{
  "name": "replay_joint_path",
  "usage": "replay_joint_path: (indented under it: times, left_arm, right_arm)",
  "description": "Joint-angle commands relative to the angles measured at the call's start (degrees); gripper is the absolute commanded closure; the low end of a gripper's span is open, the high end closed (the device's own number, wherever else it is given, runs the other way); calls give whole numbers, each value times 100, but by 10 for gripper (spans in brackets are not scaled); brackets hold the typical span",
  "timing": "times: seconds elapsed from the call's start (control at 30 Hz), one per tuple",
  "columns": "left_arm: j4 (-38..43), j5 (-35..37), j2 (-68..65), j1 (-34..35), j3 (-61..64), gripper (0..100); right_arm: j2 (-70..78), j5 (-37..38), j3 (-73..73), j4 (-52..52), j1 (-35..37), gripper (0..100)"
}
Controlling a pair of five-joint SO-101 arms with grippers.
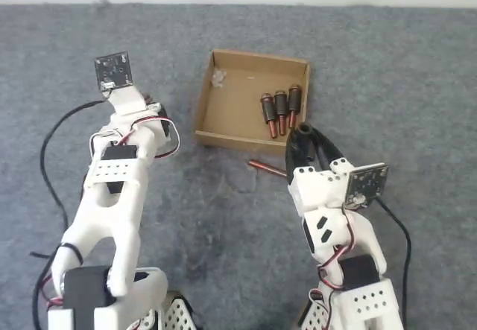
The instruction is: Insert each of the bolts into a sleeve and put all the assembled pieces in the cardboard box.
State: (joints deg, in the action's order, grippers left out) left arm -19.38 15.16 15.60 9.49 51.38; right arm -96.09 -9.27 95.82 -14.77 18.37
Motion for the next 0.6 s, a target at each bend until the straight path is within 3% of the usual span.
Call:
replay_joint_path:
  times: [0.0,0.17,0.47,0.57]
  left_arm:
    - [141,88,343,26,-22,987]
    - [211,70,237,18,-22,987]
    - [1178,79,-545,18,-75,987]
    - [1213,79,-554,18,-66,987]
  right_arm:
    - [787,-79,97,804,13,993]
    - [1921,-88,-44,1648,13,993]
    - [3855,-105,-668,3046,22,993]
    - [4558,-501,-738,3837,101,993]
